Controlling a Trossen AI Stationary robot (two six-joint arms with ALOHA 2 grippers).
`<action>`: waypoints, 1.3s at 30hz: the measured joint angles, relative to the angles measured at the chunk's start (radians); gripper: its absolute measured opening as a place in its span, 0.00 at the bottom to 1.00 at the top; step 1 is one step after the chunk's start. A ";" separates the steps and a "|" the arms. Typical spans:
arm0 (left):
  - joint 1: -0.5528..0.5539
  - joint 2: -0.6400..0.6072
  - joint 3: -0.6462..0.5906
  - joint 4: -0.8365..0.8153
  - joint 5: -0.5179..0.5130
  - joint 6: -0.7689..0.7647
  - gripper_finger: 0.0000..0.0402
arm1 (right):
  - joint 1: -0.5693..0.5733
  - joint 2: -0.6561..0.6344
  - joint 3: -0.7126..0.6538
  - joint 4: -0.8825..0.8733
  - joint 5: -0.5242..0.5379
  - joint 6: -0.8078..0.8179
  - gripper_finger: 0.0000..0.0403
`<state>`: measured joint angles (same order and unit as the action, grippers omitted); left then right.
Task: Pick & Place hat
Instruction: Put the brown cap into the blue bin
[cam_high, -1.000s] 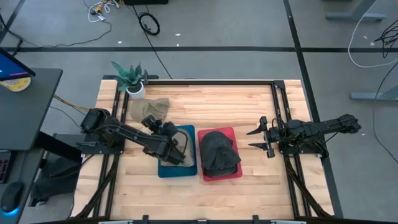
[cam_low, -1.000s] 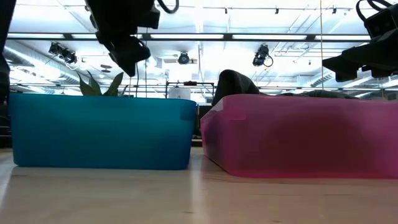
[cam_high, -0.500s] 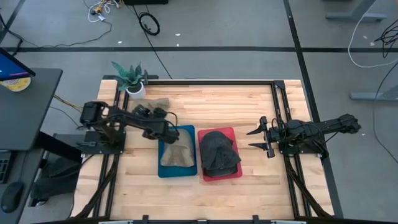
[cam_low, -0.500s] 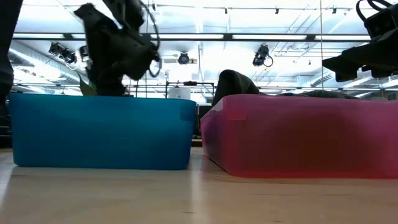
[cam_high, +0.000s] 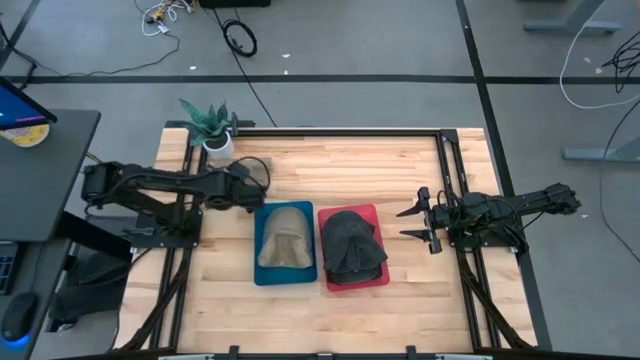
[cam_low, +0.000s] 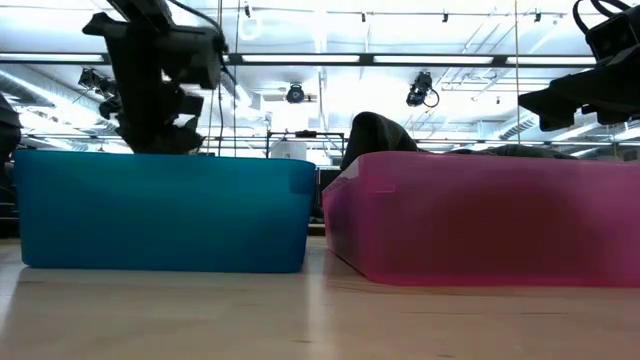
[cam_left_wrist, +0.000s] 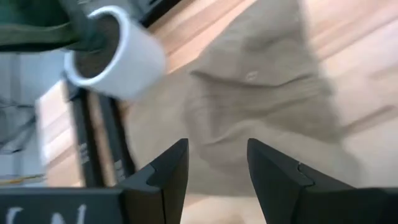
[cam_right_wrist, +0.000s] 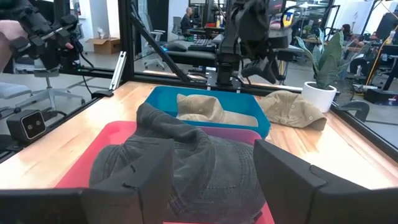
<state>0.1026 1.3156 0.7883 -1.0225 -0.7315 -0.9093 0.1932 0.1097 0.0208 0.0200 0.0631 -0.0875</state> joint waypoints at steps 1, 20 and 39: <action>0.009 -0.011 0.000 0.024 0.010 0.022 0.42 | 0.000 0.000 0.000 0.000 0.000 0.000 0.56; 0.225 -0.020 -0.165 0.333 0.077 0.191 0.42 | 0.000 0.000 0.000 0.002 0.000 0.000 0.56; 0.295 -0.021 -0.237 0.485 0.175 0.400 0.02 | 0.000 0.000 0.000 0.002 0.000 0.000 0.56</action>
<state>0.3975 1.2949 0.5511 -0.5375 -0.5561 -0.5096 0.1932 0.1097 0.0208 0.0216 0.0631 -0.0875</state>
